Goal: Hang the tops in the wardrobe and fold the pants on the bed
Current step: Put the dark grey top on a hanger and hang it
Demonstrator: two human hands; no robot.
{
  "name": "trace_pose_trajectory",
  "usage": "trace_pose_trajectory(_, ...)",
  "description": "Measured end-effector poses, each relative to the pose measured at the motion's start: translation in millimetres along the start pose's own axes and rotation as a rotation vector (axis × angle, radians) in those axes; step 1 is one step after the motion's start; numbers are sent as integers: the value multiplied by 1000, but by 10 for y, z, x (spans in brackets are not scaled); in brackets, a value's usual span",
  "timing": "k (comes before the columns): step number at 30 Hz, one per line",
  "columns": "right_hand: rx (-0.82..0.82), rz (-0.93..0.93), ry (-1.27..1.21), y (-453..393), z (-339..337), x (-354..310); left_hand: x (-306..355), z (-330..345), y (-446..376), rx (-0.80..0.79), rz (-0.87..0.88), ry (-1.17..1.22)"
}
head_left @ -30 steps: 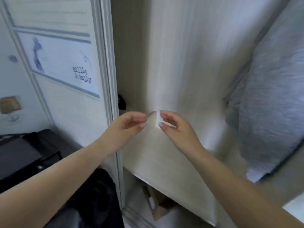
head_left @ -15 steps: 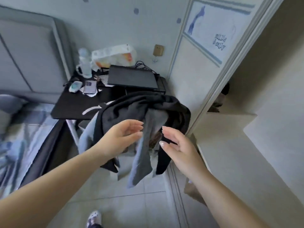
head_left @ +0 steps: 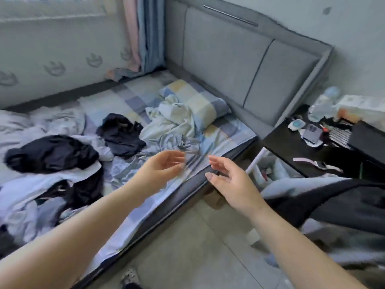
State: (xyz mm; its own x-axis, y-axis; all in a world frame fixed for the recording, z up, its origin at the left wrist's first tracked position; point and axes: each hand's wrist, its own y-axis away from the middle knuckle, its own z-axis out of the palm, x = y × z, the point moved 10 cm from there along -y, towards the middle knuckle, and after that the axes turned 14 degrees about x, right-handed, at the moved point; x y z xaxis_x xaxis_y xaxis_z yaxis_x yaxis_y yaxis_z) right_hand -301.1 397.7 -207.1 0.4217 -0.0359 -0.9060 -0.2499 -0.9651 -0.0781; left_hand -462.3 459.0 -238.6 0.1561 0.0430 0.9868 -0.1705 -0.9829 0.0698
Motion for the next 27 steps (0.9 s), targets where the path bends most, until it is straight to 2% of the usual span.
trace_pose_trajectory(6,-292,-70,-39,-384,2112,-662,-462,-2251,-66,283,-49,-52)
trace_pose_trajectory(11,-485,-85,-43,-458,3347,-1009,-806,-3529,100,489,-123,-71)
trace_pose_trajectory(19,-685,-123,52,-508,4545,-1274,-1347,-4647,544,756,-273,-32)
trace_pose_trajectory(27,-878,-37,114,-673,5730,-1007,-2175,-5460,1045,1068,-514,-36)
